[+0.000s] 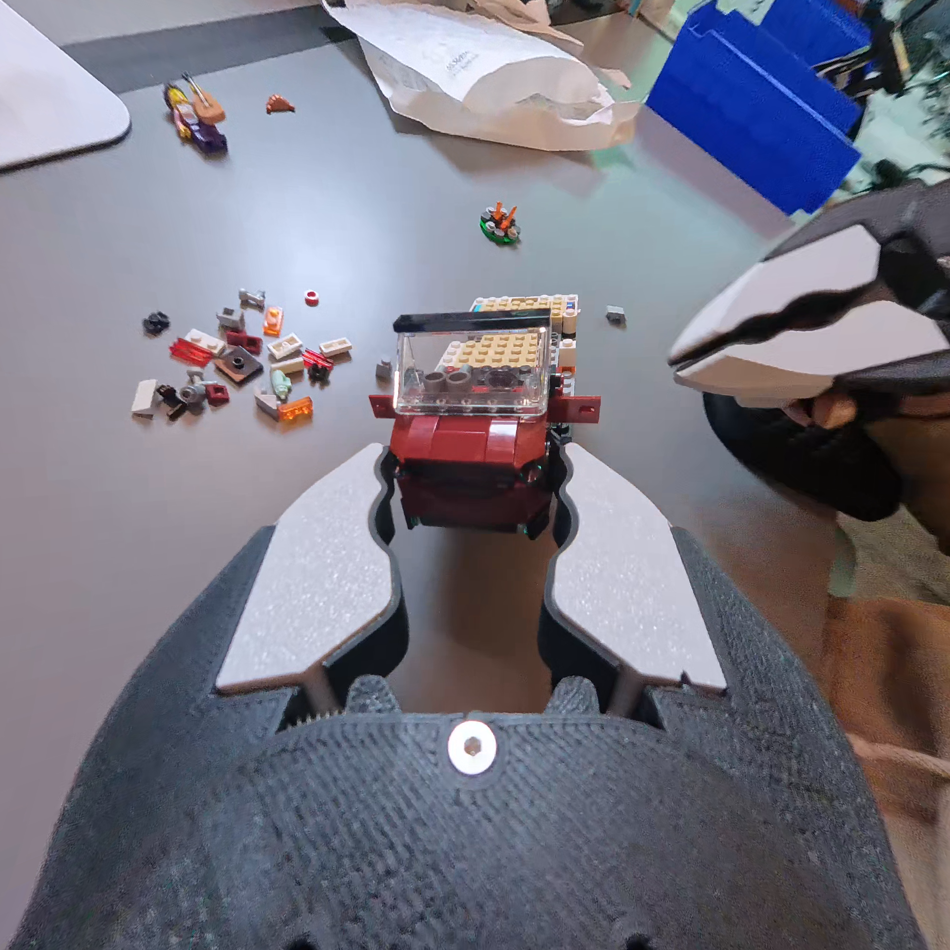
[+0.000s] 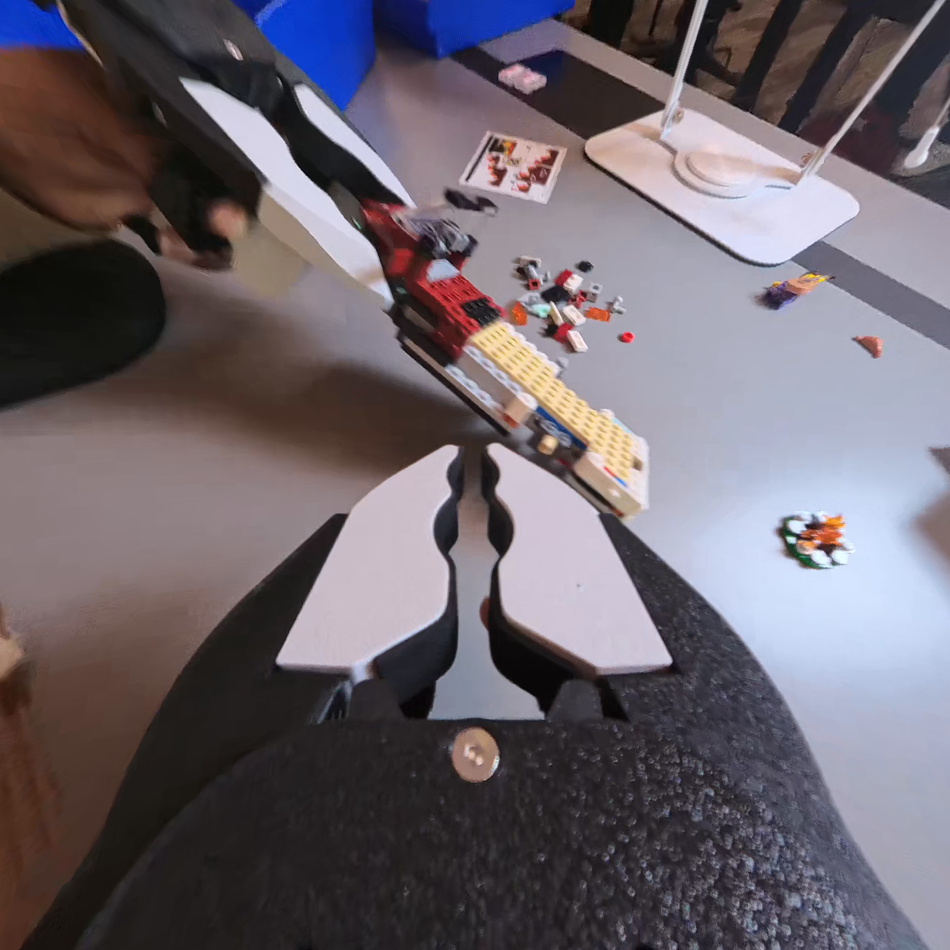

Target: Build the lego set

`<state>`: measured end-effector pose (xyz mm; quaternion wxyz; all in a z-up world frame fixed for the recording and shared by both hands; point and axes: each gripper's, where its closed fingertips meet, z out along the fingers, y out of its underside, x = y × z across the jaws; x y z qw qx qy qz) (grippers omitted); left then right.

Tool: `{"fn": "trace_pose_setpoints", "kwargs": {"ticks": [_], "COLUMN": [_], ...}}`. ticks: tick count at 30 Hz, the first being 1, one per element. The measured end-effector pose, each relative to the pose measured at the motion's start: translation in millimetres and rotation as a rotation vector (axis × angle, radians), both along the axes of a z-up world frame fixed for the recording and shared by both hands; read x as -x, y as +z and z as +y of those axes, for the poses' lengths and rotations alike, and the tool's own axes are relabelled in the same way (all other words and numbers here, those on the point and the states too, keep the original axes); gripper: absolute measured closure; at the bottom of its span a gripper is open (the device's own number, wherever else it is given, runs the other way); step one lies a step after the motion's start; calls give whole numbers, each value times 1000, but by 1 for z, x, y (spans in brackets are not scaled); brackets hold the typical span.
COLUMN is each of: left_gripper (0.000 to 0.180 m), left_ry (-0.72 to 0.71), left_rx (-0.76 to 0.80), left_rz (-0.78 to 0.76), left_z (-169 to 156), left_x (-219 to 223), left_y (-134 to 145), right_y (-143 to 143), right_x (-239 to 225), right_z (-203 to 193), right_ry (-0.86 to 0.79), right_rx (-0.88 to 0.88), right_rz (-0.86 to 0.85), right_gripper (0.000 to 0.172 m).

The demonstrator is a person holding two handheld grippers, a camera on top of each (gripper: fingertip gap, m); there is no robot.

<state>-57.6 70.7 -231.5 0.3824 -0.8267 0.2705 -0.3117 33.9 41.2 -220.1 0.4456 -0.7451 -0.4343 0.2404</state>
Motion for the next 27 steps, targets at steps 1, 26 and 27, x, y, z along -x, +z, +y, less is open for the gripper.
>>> {"fn": "trace_pose_setpoints", "kwargs": {"ticks": [1,26,27], "left_gripper": [120,120,119], "left_ry": [18,119,117], "left_rx": [-41,-473,-467], "left_rz": [42,520,512], "left_z": [-1,-21,-21], "left_x": [-3,-35,-35], "left_y": [1,15,15], "right_y": [3,-37,-37], "right_x": [9,62,61], "right_z": [-7,-11,-11], "right_ry": [-20,-262,-261], "right_rx": [7,160,158], "right_rz": [39,127,128], "right_gripper": [172,172,172]}}
